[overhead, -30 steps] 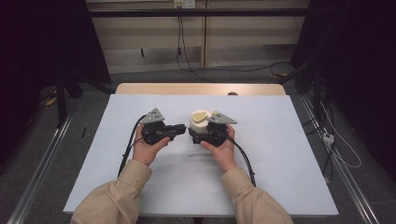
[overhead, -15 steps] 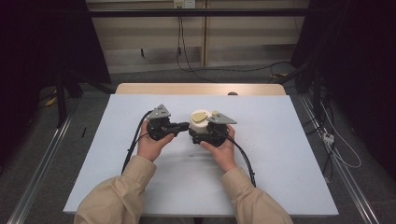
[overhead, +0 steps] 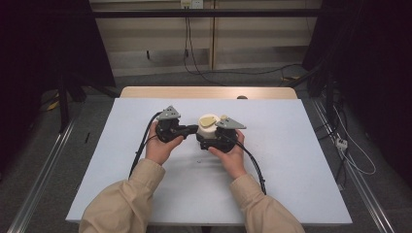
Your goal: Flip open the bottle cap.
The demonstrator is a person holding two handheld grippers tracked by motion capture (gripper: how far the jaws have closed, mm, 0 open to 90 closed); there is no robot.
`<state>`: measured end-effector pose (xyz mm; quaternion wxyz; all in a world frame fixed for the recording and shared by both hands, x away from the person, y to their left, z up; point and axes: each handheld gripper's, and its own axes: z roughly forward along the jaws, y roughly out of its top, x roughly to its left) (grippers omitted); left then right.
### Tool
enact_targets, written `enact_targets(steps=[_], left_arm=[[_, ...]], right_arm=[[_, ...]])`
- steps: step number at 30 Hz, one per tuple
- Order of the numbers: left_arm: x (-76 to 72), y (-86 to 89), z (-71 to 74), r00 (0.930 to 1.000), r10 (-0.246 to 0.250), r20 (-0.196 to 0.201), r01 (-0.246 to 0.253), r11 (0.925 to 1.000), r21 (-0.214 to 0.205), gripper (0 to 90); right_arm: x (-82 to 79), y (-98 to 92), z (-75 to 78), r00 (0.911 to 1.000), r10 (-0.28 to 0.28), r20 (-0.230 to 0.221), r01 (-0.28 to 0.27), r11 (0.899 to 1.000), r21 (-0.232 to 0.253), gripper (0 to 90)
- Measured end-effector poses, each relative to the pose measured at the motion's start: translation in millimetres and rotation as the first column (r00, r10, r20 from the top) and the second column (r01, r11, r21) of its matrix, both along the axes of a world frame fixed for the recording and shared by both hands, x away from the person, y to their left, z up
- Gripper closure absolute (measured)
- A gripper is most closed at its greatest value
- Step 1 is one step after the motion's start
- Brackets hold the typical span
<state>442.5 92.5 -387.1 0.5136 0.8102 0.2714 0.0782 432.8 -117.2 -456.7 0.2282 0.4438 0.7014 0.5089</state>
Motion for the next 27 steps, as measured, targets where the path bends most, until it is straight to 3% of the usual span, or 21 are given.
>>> enact_targets(steps=[14, 27], left_arm=[[2.6, -5.8, 6.2, 1.0, -0.002, 0.006, 0.002, 0.9996, 0.029, 90.0], [4.1, -8.8, 10.4, 1.0, 0.001, 0.007, -0.001, 0.9997, 0.023, 90.0]], right_arm=[[0.0, 0.1, -0.1, 1.0, 0.001, -0.001, -0.001, 1.0, 0.0, 4.6], [0.1, 0.1, -0.3, 1.0, 0.002, -0.002, -0.002, 1.0, -0.001, 4.5]])
